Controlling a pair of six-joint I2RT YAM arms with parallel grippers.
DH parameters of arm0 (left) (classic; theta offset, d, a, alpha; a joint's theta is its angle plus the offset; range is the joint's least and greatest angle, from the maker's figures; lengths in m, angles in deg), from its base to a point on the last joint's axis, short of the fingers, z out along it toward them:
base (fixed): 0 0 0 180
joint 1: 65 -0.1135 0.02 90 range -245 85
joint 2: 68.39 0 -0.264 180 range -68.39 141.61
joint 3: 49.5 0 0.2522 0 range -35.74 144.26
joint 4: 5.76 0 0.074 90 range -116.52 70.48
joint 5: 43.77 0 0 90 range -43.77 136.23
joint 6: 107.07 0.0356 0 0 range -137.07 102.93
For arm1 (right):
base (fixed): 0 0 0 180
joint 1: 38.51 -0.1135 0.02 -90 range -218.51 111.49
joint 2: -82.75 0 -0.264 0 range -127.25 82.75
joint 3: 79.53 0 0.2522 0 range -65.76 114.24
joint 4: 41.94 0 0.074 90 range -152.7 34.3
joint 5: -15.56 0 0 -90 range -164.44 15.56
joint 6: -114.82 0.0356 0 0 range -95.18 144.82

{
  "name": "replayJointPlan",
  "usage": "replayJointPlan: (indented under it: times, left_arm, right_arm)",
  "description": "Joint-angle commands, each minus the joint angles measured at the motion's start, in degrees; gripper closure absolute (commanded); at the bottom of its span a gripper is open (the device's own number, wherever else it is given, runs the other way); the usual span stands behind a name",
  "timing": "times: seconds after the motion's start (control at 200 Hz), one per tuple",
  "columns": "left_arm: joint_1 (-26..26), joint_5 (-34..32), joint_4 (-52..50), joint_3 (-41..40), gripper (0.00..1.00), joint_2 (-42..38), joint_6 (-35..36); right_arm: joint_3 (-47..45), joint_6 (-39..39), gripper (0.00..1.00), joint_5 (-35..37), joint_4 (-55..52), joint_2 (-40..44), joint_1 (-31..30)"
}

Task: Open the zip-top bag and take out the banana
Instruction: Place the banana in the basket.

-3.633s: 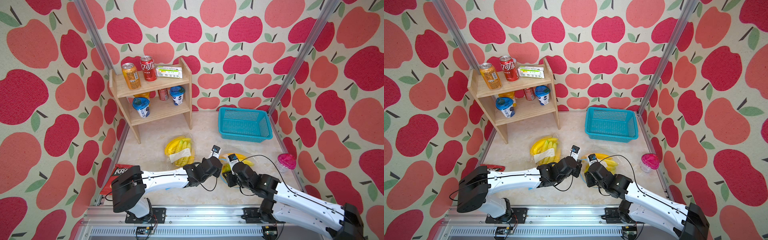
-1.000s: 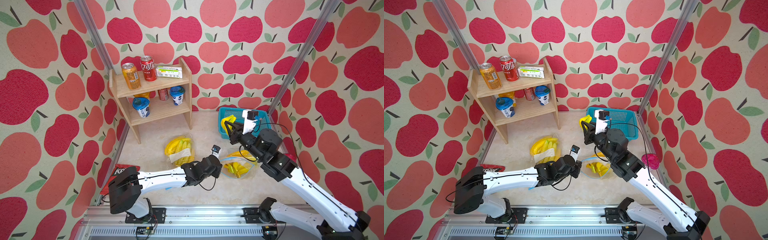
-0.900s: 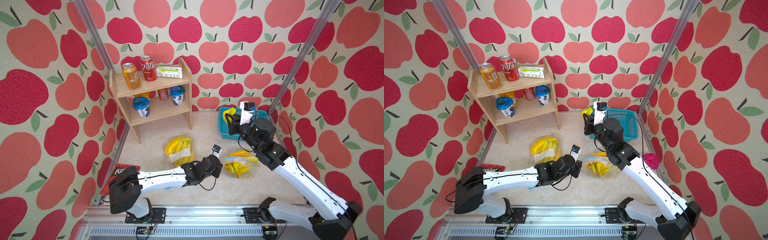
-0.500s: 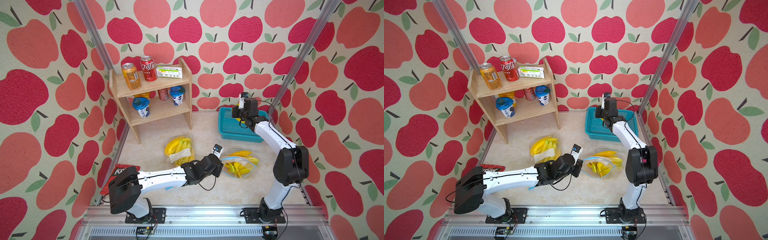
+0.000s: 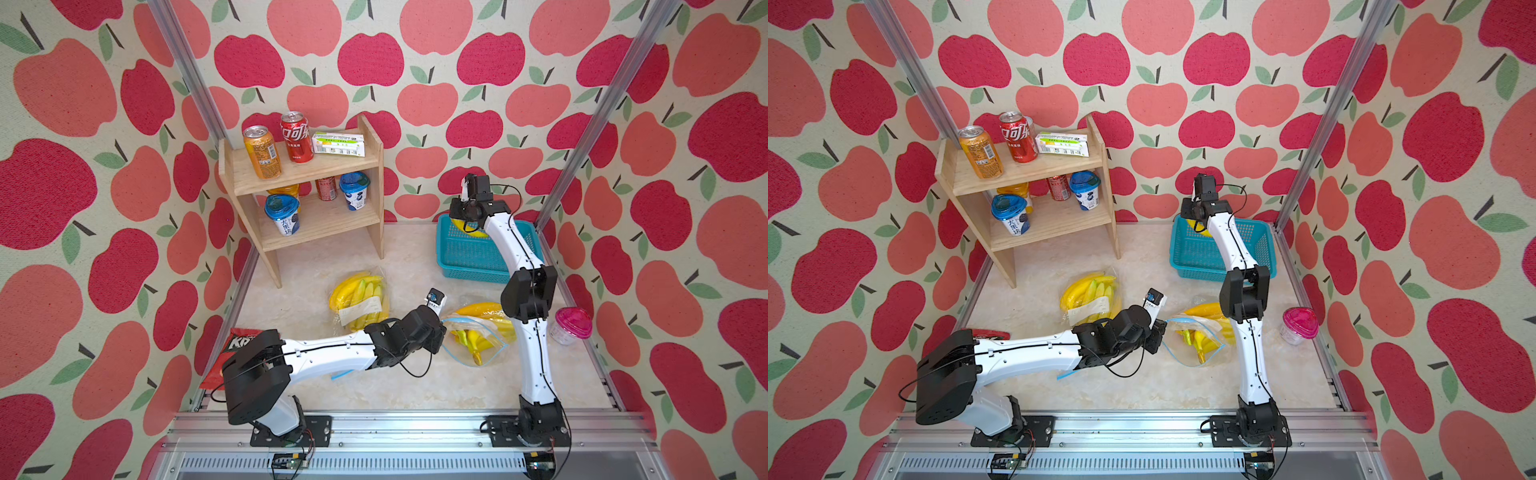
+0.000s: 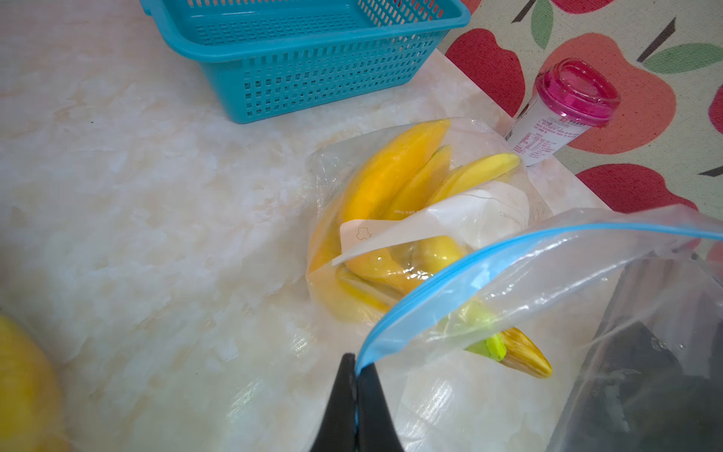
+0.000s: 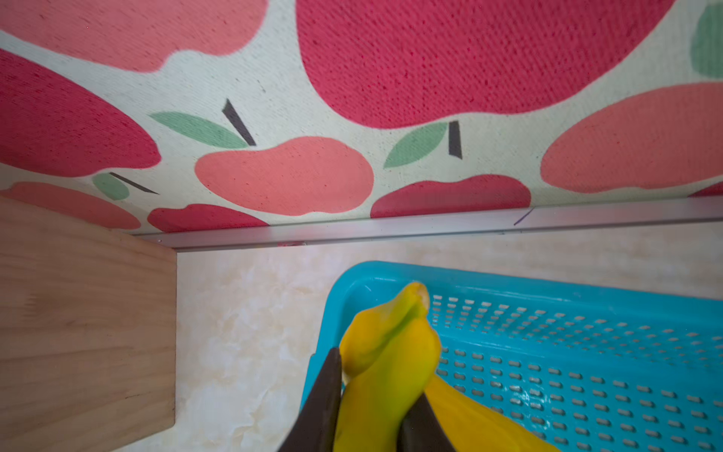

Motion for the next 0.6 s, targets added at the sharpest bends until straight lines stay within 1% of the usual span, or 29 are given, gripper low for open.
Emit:
replayJointPlan:
  times: [0.0, 0.075, 0.205, 0.275, 0.325, 0.355, 0.39, 0.44, 0.47, 0.515, 0.59]
  left_arm:
    - [-0.63, 0.87, -0.29, -0.33, 1.00, -1.39, 0.95]
    - [-0.64, 0.82, -0.11, -0.49, 1.00, -1.59, 0.96]
    - [-0.65, 0.97, 0.31, -0.38, 1.00, -1.32, 0.88]
    - [-0.64, 0.87, 0.31, -0.15, 1.00, -1.31, 0.79]
    - [-0.64, 0.95, 0.66, -0.07, 1.00, -1.28, 0.96]
    - [-0.66, 1.10, 0.74, 0.10, 1.00, -1.27, 0.96]
    - [-0.64, 1.21, 0.83, 0.09, 1.00, -1.36, 1.11]
    - [-0.65, 1.30, 0.89, 0.16, 1.00, -1.35, 1.14]
    - [-0.55, 1.41, 0.99, 0.24, 1.00, -1.44, 1.14]
    - [-0.47, 1.49, 1.07, 0.22, 1.00, -1.35, 1.08]
    - [-0.33, 1.53, 1.14, 0.39, 1.00, -1.16, 1.14]
  right_arm:
    - [-1.76, 3.11, 0.96, -0.57, -5.89, -0.36, 0.21]
    - [-3.22, 3.57, 0.96, -2.12, -5.63, 0.21, 0.21]
    - [-3.05, 3.66, 0.96, -3.54, -8.09, -0.38, 0.21]
    - [-3.06, 3.12, 0.93, -4.45, -9.81, -0.53, 0.13]
    - [-3.62, 2.81, 0.84, -3.65, -10.49, -0.30, 0.04]
    - [-4.14, 2.77, 0.74, -3.15, -10.54, 0.04, 0.13]
    - [-4.87, 2.64, 0.65, -3.03, -10.13, 0.65, 0.12]
    - [-5.58, 2.59, 0.48, -3.08, -9.46, 1.93, 0.22]
    - [-5.89, 2.44, 0.44, -2.92, -9.10, 2.92, 0.21]
    - [-6.61, 2.21, 0.42, -2.47, -8.38, 4.75, 0.13]
    - [-9.63, 1.65, 0.28, -0.94, -6.05, 9.74, -0.30]
